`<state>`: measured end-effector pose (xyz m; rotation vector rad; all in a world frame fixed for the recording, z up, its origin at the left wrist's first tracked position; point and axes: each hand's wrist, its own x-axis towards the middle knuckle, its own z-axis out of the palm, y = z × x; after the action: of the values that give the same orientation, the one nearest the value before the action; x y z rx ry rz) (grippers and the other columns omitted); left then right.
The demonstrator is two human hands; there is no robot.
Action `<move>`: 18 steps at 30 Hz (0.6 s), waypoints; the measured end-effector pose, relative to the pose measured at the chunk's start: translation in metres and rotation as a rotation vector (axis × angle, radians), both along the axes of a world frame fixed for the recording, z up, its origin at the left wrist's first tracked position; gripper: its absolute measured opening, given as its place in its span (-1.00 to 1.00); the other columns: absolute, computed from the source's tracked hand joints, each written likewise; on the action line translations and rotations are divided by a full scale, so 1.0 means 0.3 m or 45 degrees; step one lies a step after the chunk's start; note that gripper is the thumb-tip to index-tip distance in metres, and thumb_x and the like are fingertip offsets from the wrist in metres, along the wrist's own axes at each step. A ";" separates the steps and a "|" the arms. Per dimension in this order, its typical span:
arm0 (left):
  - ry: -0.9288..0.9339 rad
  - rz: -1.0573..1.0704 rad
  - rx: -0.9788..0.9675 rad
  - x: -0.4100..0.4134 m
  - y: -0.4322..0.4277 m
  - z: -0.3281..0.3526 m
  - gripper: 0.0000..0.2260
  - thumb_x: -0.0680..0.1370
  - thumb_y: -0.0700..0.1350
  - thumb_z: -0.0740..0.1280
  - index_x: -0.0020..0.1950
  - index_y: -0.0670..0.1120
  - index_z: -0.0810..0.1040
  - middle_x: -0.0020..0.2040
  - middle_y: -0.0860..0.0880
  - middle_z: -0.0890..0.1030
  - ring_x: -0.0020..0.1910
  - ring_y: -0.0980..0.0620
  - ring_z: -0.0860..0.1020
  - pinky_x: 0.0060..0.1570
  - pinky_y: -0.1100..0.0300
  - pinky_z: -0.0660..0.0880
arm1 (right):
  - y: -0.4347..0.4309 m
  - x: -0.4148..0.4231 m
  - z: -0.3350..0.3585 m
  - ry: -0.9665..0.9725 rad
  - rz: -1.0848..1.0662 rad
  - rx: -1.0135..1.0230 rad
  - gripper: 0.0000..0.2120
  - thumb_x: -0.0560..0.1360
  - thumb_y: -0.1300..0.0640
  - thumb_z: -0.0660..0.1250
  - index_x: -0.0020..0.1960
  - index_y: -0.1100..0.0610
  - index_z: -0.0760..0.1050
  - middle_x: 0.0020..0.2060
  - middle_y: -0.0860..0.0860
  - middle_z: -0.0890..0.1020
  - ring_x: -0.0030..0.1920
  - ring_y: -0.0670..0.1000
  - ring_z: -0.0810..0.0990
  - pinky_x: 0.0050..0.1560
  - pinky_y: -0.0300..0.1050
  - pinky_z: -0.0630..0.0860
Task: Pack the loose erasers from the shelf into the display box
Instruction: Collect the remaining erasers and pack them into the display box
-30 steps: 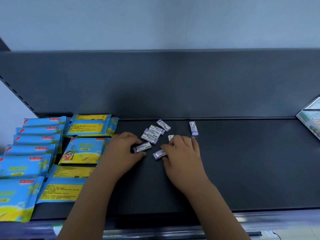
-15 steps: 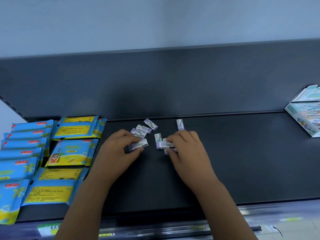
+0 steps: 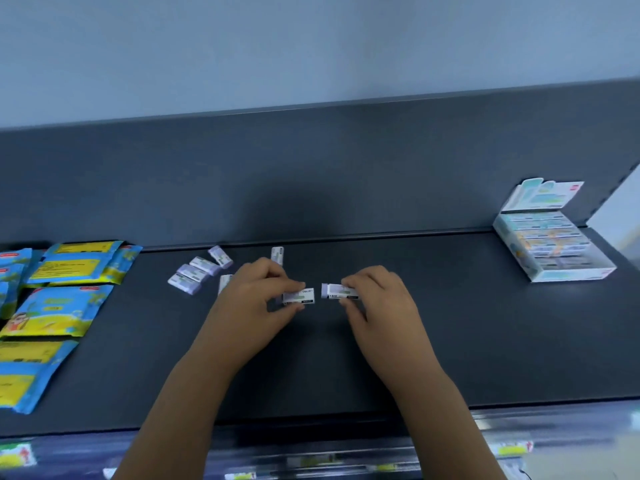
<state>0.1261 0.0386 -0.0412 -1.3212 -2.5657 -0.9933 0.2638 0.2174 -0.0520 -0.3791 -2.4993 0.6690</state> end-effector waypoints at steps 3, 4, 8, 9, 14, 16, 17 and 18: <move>-0.044 0.026 0.049 0.092 0.113 -0.006 -0.73 0.45 -0.11 0.55 0.13 0.06 0.71 -0.02 0.18 0.49 0.02 0.09 0.53 0.03 0.33 0.41 | 0.107 0.072 0.008 0.003 0.028 0.003 -0.82 0.54 0.18 0.40 0.15 0.08 0.58 0.04 -0.09 0.53 0.04 -0.04 0.47 0.08 -0.20 0.45; -0.054 0.043 0.063 0.121 0.145 -0.009 -0.74 0.45 -0.11 0.55 0.13 0.05 0.71 -0.02 0.18 0.49 0.01 0.09 0.53 0.01 0.37 0.39 | 0.139 0.092 0.008 0.007 0.039 -0.001 -0.82 0.54 0.19 0.40 0.14 0.08 0.58 0.04 -0.09 0.53 0.04 -0.04 0.47 0.08 -0.20 0.45; -0.062 0.066 0.073 0.226 0.233 -0.023 -0.73 0.46 -0.10 0.54 0.15 0.04 0.70 -0.04 0.18 0.49 -0.01 0.12 0.54 -0.02 0.37 0.40 | 0.226 0.162 0.002 0.080 0.088 -0.104 -0.82 0.52 0.19 0.42 0.12 0.05 0.58 0.03 -0.15 0.52 0.06 -0.10 0.47 0.11 -0.30 0.39; -0.063 0.067 0.070 0.239 0.247 -0.025 -0.73 0.46 -0.11 0.54 0.16 0.04 0.70 -0.04 0.18 0.49 -0.02 0.12 0.53 -0.02 0.37 0.39 | 0.240 0.173 -0.001 0.092 0.095 -0.135 -0.82 0.52 0.18 0.43 0.12 0.04 0.58 0.03 -0.16 0.53 0.07 -0.11 0.48 0.12 -0.32 0.39; -0.063 0.112 0.045 0.249 0.269 -0.013 -0.71 0.47 -0.11 0.53 0.18 0.05 0.69 -0.05 0.20 0.49 -0.01 0.12 0.54 -0.03 0.35 0.39 | 0.286 0.211 -0.015 0.035 0.090 -0.159 -0.84 0.53 0.15 0.42 0.10 0.04 0.59 0.02 -0.16 0.52 0.06 -0.10 0.48 0.11 -0.38 0.35; -0.076 0.103 0.055 0.247 0.276 -0.002 -0.71 0.47 -0.11 0.53 0.17 0.07 0.69 -0.05 0.19 0.50 -0.01 0.12 0.54 -0.03 0.39 0.41 | 0.295 0.209 -0.010 0.007 0.075 -0.166 -0.86 0.53 0.15 0.42 0.09 0.02 0.58 0.01 -0.17 0.51 0.05 -0.11 0.47 0.09 -0.40 0.34; -0.086 0.093 0.062 0.243 0.281 0.002 -0.72 0.46 -0.12 0.54 0.16 0.08 0.70 -0.05 0.19 0.51 -0.01 0.12 0.55 -0.04 0.40 0.41 | 0.302 0.203 -0.008 -0.005 0.069 -0.173 -0.85 0.53 0.15 0.42 0.08 0.02 0.59 0.00 -0.17 0.51 0.05 -0.11 0.47 0.08 -0.41 0.33; -0.110 0.081 0.079 0.240 0.287 0.005 -0.73 0.46 -0.12 0.54 0.14 0.08 0.70 -0.05 0.18 0.52 -0.02 0.11 0.56 -0.04 0.39 0.43 | 0.308 0.196 -0.004 -0.015 0.066 -0.174 -0.85 0.52 0.16 0.43 0.09 0.03 0.59 0.00 -0.17 0.52 0.05 -0.11 0.47 0.09 -0.42 0.33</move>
<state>0.1980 0.1245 -0.0397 -1.1998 -2.5983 -1.1325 0.3227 0.3098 -0.0533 -0.3701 -2.4893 0.8640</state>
